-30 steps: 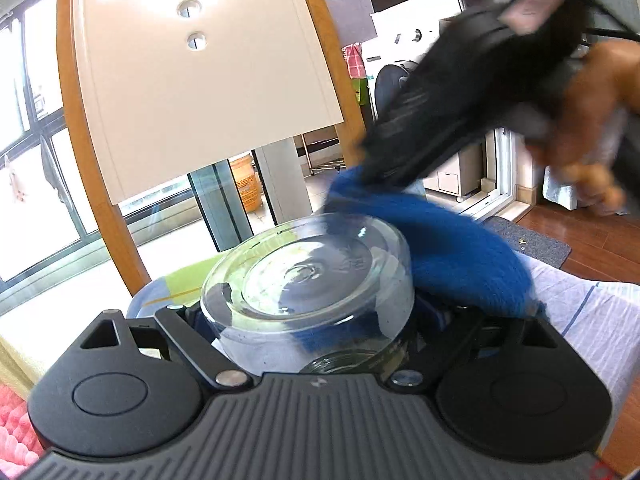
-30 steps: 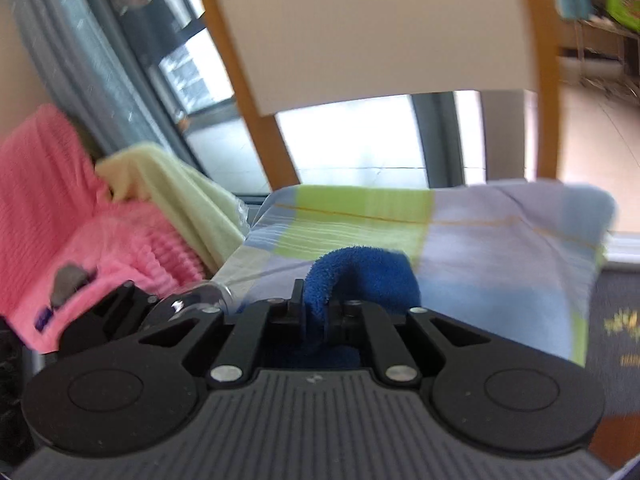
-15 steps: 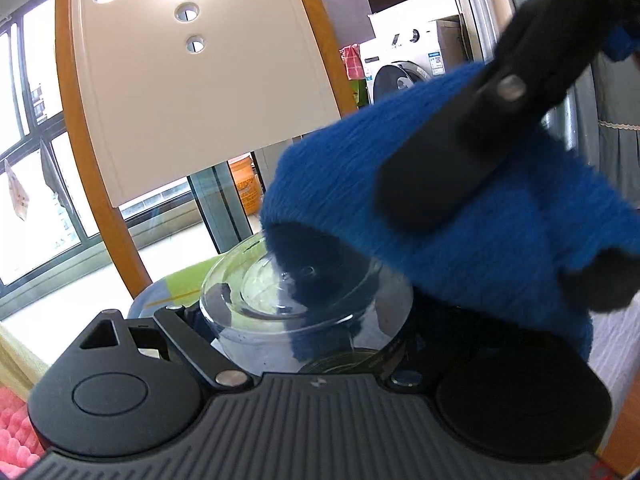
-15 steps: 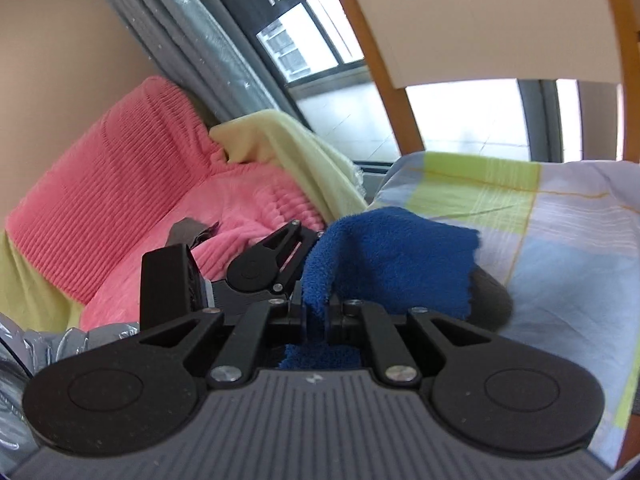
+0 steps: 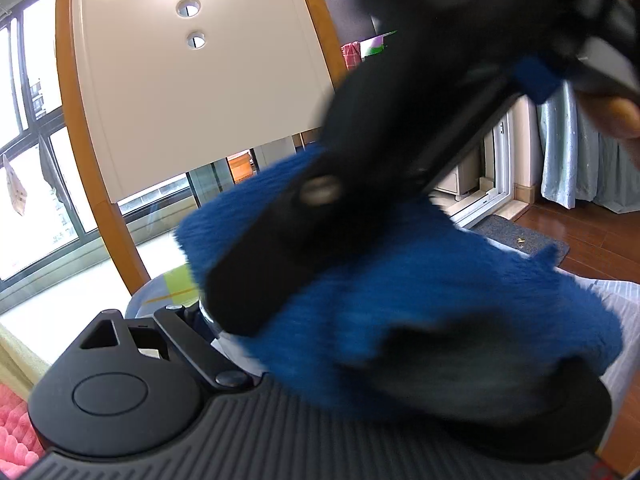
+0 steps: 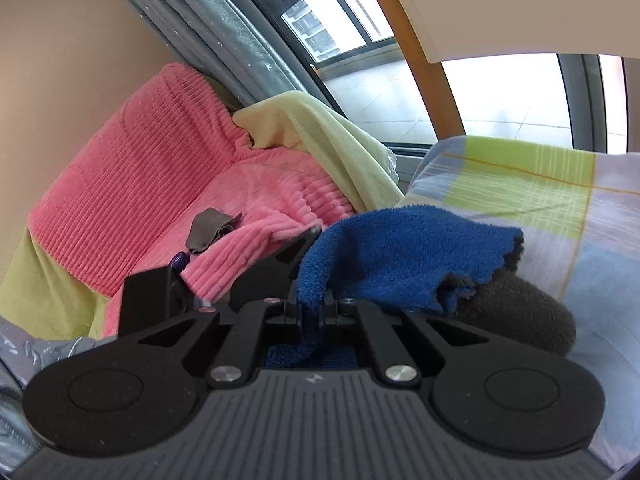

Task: Clean container
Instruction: 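Rub the towel around the jar's rim with the right gripper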

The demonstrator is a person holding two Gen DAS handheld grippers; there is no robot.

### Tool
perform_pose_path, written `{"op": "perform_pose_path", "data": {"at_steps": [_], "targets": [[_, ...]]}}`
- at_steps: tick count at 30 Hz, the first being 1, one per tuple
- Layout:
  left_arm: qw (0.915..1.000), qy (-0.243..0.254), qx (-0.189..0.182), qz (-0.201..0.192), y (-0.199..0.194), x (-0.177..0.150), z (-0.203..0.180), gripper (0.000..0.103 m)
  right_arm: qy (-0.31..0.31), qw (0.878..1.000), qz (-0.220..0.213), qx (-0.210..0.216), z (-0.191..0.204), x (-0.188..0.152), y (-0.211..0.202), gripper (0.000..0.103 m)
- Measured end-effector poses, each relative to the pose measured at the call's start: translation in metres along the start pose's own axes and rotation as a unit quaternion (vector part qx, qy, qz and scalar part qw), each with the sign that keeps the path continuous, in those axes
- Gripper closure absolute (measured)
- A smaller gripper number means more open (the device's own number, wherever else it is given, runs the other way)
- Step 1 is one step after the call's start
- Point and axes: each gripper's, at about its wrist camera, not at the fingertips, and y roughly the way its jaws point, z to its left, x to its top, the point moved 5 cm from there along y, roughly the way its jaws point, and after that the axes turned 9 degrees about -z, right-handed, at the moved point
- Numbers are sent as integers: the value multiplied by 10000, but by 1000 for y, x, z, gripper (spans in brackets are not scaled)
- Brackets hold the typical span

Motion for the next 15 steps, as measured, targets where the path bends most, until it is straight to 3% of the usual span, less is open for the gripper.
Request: {"op": "perform_pose_path", "data": {"at_steps": [9, 15], "targets": [[10000, 8, 5, 33, -2, 2, -1, 12, -240, 9989, -353, -196, -6, 13, 14, 101], [10000, 43, 2, 25, -4, 3, -2, 12, -667, 9903, -836, -889, -8, 19, 15, 101]]}}
